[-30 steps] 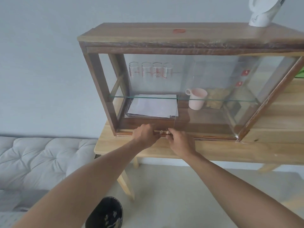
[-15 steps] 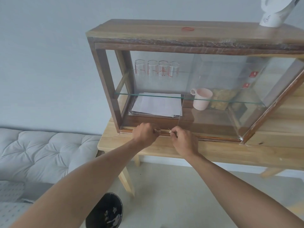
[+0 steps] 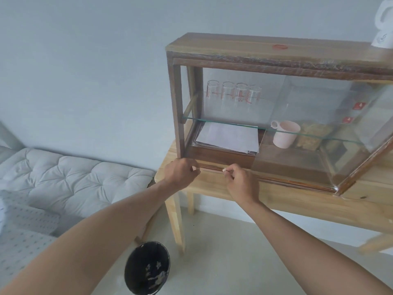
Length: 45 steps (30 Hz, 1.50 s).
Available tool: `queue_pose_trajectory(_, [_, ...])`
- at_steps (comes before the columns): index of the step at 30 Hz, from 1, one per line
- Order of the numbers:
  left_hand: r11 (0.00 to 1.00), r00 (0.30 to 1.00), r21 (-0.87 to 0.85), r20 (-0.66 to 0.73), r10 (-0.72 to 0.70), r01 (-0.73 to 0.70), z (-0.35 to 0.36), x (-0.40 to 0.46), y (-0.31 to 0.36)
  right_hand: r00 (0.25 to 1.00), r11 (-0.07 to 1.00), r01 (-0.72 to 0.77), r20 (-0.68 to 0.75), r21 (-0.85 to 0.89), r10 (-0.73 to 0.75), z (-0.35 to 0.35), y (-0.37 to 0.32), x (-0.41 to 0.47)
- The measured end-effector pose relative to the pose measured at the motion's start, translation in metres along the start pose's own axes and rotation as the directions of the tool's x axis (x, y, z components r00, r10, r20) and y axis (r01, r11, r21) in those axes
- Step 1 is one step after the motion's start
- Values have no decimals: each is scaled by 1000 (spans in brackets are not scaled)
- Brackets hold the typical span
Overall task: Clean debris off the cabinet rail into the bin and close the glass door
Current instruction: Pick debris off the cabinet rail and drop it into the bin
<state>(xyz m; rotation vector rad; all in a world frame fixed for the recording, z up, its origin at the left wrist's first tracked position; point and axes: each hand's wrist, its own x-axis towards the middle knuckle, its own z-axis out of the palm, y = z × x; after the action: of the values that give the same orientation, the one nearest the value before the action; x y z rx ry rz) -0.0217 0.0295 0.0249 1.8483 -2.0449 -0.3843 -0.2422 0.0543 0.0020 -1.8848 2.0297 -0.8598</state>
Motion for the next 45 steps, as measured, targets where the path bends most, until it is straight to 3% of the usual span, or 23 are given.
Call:
queue_pose_trajectory(9, [984,984,-14,-33,-178,177,-28,-57,-89,971,987,147,177,71,-157,61,-70,-29])
queue_pose_trajectory(16, [920,918,-20,-58,-392,391,-38,-115,-171,863,948,243,400,205,-308,121,-115,-59])
queue_pose_trajectory(22, [854,854,-40,-23,-519,518,-32,-154,-219,789,928,303,489,217,-372,170,-137,-78])
queue_pose_trajectory(34, [758,761,-64,38,-648,649,29,-213,-270,652,931,335,677,145,-340,255,-138,-118])
queue_pose_trajectory(45, [736,738,-58,107,-667,674,42,-208,-284,613,934,346,730,95,-301,276,-132,-115])
